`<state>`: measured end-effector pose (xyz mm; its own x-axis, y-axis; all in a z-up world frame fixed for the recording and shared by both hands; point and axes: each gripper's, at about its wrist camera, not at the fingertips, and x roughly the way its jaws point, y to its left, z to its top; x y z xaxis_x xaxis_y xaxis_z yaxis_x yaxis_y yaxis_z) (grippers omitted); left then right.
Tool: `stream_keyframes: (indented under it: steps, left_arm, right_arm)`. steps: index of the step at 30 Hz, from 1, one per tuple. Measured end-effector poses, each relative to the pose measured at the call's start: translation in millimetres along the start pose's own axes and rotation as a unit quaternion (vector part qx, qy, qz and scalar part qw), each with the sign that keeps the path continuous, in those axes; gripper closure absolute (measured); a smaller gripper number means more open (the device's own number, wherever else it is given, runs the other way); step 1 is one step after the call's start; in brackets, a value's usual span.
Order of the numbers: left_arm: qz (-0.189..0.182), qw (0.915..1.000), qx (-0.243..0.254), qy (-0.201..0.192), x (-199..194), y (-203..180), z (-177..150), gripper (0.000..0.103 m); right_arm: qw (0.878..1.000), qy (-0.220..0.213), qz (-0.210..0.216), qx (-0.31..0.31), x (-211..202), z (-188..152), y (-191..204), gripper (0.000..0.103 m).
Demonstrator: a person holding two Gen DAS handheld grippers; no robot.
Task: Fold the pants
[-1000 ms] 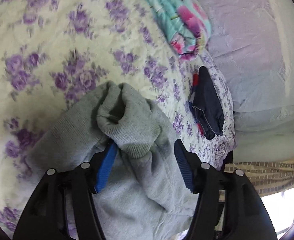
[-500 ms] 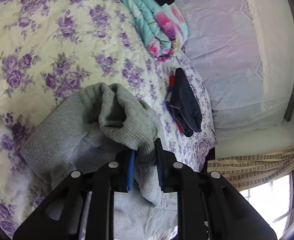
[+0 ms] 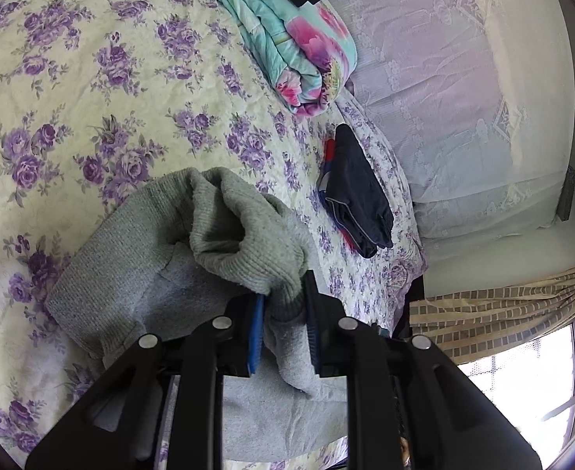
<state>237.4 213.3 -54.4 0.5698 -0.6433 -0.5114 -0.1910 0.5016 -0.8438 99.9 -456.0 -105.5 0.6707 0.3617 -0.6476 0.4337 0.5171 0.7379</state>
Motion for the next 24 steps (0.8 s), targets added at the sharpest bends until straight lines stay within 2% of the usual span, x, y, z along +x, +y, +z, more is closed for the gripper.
stream_keyframes:
  steps: [3, 8, 12, 14, 17, 20, 23, 24]
  left_arm:
    - [-0.001, 1.0000, 0.004, 0.002, 0.4, 3.8, -0.2, 0.086]
    - [-0.014, 0.9998, 0.017, -0.001, -3.6, -6.5, 1.4, 0.086]
    - [-0.062, 0.9975, 0.031, -0.014, -27.4, -26.7, -4.6, 0.086]
    - [-0.076, 0.9964, 0.034, -0.016, -41.3, -29.0, -12.3, 0.086]
    - [-0.073, 0.9968, 0.033, -0.009, -56.4, -12.4, -29.2, 0.086]
    - [-0.057, 0.9982, -0.002, 0.019, -51.5, 33.2, -48.6, 0.086]
    - [-0.047, 0.9974, -0.043, 0.035, -38.5, 76.9, -63.7, 0.086]
    - [-0.060, 0.9965, -0.047, 0.033, -39.6, 84.4, -66.7, 0.086]
  right_arm:
    - [0.998, -0.038, -0.032, -0.048, 1.5, -16.2, 1.7, 0.094]
    - [0.994, -0.067, 0.012, -0.081, -22.0, -8.5, 14.4, 0.094]
    - [0.988, -0.083, 0.055, -0.116, -49.6, 6.3, 47.1, 0.094]
    - [0.986, -0.086, 0.065, -0.131, -61.7, 4.6, 49.3, 0.094]
    - [0.990, -0.058, 0.052, -0.117, -60.0, -12.3, 15.3, 0.094]
    - [0.996, -0.021, 0.030, -0.076, -38.8, -37.5, -39.6, 0.094]
    - [0.998, -0.014, 0.045, -0.038, -28.0, -53.1, -73.8, 0.094]
    - [0.998, -0.018, 0.055, -0.036, -30.0, -53.6, -74.7, 0.094]
